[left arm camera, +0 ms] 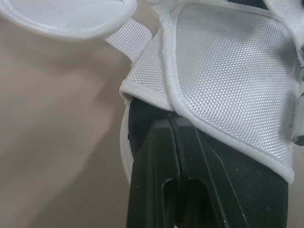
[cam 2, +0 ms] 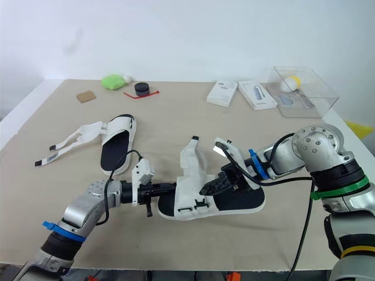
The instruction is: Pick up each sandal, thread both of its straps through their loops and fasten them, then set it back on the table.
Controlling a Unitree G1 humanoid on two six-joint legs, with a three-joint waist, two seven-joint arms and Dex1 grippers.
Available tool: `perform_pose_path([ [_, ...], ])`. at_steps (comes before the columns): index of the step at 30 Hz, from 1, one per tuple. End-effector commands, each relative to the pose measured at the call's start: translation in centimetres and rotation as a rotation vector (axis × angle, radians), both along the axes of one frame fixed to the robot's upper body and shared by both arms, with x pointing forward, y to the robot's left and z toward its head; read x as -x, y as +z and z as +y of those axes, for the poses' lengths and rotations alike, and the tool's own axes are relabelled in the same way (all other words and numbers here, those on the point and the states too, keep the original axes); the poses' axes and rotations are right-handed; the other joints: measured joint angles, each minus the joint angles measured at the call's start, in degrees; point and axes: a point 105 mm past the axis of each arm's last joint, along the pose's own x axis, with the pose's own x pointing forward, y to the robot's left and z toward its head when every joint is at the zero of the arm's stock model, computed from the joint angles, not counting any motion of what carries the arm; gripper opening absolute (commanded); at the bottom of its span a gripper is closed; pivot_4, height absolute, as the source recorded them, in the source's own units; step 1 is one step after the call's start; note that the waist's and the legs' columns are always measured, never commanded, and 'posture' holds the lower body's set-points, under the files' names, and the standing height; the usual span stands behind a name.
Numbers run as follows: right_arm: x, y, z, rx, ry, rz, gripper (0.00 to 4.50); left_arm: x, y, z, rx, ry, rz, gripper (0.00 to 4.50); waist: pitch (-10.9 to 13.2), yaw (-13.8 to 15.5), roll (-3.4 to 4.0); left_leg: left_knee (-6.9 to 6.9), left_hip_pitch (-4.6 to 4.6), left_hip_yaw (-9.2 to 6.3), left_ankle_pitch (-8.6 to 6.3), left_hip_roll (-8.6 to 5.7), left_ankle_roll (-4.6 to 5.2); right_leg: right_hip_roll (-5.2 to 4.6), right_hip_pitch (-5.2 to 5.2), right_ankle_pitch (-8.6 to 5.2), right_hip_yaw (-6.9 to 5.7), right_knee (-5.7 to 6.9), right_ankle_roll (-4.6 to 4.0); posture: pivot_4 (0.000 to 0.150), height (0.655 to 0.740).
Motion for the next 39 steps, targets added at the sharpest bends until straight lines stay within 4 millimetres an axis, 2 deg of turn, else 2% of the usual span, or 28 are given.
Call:
perform_pose_path([
  [1,0.5,0.9,0.2,-0.031,0.029,0.011,0.03,0.0,-1.7,0.5,-0.050,0.032,0.049,0.00,0.00,0.00,-0.01,0.00,0.00,0.00,0.00,0.00,0.00,0.00,0.00,0.00,0.00,0.00,0.00,0.150,0.7400],
  [11,0.7,0.5,-0.1,-0.014,0.026,0.043,0.03,0.0,-1.7,0.5,-0.050,0.035,0.046,0.00,0.00,0.01,0.00,0.00,0.00,0.00,0.00,0.00,0.00,0.00,0.00,0.00,0.00,0.00,0.00,0.150,0.7400],
  [17,1.1,-0.8,-0.5,0.070,0.039,-0.009,0.03,0.1,-1.8,0.4,-0.048,0.035,0.049,0.00,-0.07,0.01,-0.09,-0.01,0.00,-0.01,0.00,0.00,0.00,0.00,0.00,0.00,-0.01,0.00,0.01,0.150,0.7400],
  [23,1.2,-1.2,-0.4,0.101,0.058,-0.060,0.03,0.1,-1.8,0.4,-0.051,0.034,0.048,0.00,-0.23,-0.02,-0.10,-0.15,0.01,-0.01,-0.03,0.01,-0.03,0.01,-0.04,-0.01,-0.02,0.01,0.01,0.150,0.7400],
  [39,2.5,-0.5,0.3,0.073,0.157,-0.094,0.03,0.1,-2.0,0.4,-0.053,0.038,0.052,0.00,-0.28,-0.01,-0.08,-0.18,0.03,-0.04,-0.06,0.02,0.01,0.02,-0.04,0.00,-0.08,0.01,0.03,0.150,0.7400],
])
